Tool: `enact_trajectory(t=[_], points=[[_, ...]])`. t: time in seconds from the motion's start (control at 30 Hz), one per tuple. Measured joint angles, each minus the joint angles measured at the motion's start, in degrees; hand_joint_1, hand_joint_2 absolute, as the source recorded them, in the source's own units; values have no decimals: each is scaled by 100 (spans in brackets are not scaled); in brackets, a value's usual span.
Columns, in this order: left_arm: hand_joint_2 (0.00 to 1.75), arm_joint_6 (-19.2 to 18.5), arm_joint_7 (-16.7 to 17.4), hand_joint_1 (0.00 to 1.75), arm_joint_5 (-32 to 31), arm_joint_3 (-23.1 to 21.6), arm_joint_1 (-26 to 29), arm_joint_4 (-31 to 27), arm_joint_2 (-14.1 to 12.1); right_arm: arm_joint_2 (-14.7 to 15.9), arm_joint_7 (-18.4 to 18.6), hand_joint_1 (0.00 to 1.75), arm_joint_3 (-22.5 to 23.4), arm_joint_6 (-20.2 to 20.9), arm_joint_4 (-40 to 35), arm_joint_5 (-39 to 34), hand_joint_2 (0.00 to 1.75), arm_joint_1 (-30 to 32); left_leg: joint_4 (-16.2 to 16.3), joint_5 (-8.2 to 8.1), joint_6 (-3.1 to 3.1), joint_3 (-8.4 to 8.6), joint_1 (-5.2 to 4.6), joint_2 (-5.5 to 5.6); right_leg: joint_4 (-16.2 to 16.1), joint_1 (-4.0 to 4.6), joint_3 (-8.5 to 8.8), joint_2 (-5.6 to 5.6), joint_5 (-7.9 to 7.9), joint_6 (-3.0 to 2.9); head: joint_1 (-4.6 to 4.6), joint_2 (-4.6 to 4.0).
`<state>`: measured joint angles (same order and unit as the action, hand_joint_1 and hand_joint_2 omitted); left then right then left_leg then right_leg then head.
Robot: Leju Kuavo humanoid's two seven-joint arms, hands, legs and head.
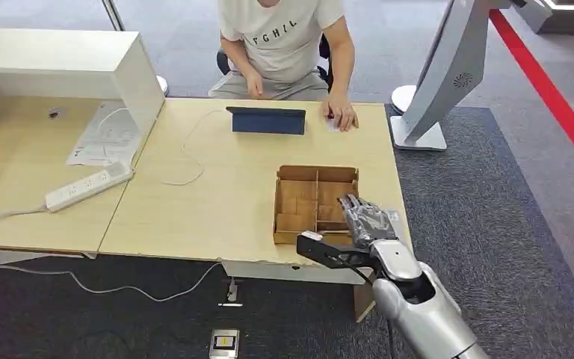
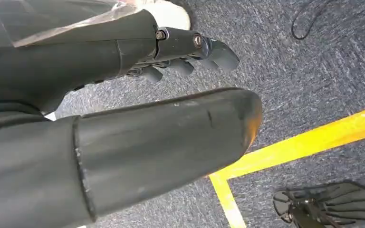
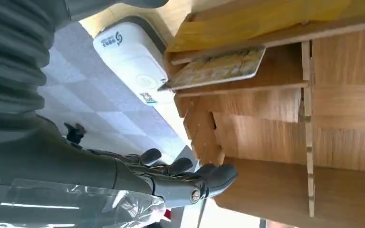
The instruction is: Pass the card to the sensor for recognition and then transmit it.
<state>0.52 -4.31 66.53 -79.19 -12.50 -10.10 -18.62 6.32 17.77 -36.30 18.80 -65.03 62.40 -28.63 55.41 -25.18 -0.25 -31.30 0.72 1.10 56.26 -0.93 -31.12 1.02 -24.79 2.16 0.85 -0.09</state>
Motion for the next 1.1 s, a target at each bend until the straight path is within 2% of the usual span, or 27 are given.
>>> enact_trajectory(t=[1.07,1.1], points=[[0,-15,118,0,68,0,-80,0,-7,-61,-304,0,-59,-295,734,-102,175,-418,0,0,0,0,0,1,0,0,0,0,0,0,2,0],[0,-17,123,0,68,0,-80,0,-7,-63,-306,10,-59,-302,758,-122,175,-419,0,0,0,0,0,1,0,0,0,0,0,0,0,0]])
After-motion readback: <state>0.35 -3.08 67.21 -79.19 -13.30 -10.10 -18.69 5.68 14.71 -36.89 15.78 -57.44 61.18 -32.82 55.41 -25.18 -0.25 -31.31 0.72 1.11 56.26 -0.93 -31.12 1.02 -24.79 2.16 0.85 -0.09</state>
